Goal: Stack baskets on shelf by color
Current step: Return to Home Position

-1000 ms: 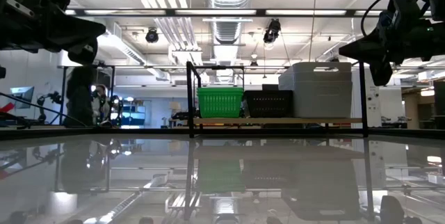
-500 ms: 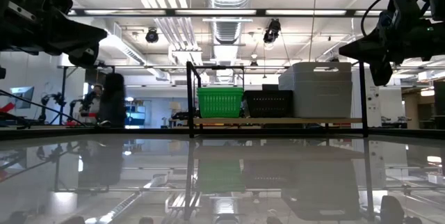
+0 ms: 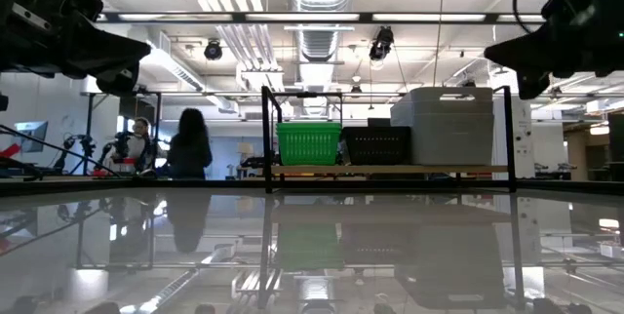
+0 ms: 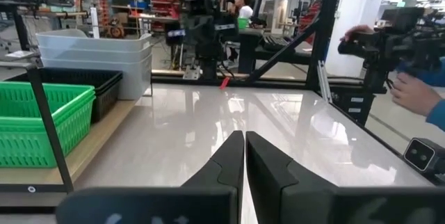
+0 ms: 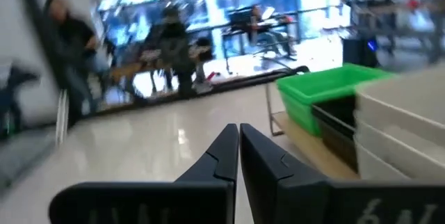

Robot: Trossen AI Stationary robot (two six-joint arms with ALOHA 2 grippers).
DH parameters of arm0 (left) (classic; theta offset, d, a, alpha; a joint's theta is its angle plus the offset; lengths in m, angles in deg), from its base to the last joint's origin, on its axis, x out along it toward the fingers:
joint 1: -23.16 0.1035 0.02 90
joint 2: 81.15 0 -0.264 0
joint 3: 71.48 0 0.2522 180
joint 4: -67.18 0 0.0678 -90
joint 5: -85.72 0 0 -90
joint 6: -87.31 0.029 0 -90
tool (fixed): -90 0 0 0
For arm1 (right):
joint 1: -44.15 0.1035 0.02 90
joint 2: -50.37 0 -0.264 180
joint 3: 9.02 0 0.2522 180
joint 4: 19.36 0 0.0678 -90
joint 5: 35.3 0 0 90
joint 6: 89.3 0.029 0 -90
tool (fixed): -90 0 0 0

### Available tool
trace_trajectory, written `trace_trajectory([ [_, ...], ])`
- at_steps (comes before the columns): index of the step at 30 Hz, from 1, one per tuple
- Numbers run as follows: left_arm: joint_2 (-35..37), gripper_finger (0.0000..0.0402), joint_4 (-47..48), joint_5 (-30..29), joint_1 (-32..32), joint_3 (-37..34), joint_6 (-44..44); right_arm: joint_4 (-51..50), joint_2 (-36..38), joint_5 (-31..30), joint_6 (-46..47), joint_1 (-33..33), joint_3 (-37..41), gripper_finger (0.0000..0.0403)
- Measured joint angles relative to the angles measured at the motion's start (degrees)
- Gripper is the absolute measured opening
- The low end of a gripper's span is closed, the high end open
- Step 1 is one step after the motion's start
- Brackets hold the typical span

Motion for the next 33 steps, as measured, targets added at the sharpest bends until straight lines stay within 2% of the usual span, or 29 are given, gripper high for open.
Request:
trace_trajectory([
  [4, -0.5, 0.0, -0.2, 0.0, 0.0, 0.0, 0.0, 0.1, 0.0, -0.6, -10.6, 5.0, 0.0, 0.0009],
  [8, -0.9, 0.0, 0.0, 0.0, 0.0, 0.0, 0.0, 0.0, 0.0, -0.9, -10.0, 7.4, 0.0, 0.0009],
  [17, -1.2, 0.0, 0.0, 0.0, 0.0, 0.0, 0.0, -0.1, 0.0, -0.9, -13.5, 7.5, 0.0, 0.0009],
  [33, -2.0, 0.0, 0.0, 0.0, 0.0, 0.0, 0.0, 0.6, -1.4, -1.1, -10.7, 7.7, 0.0, 0.0009],
])
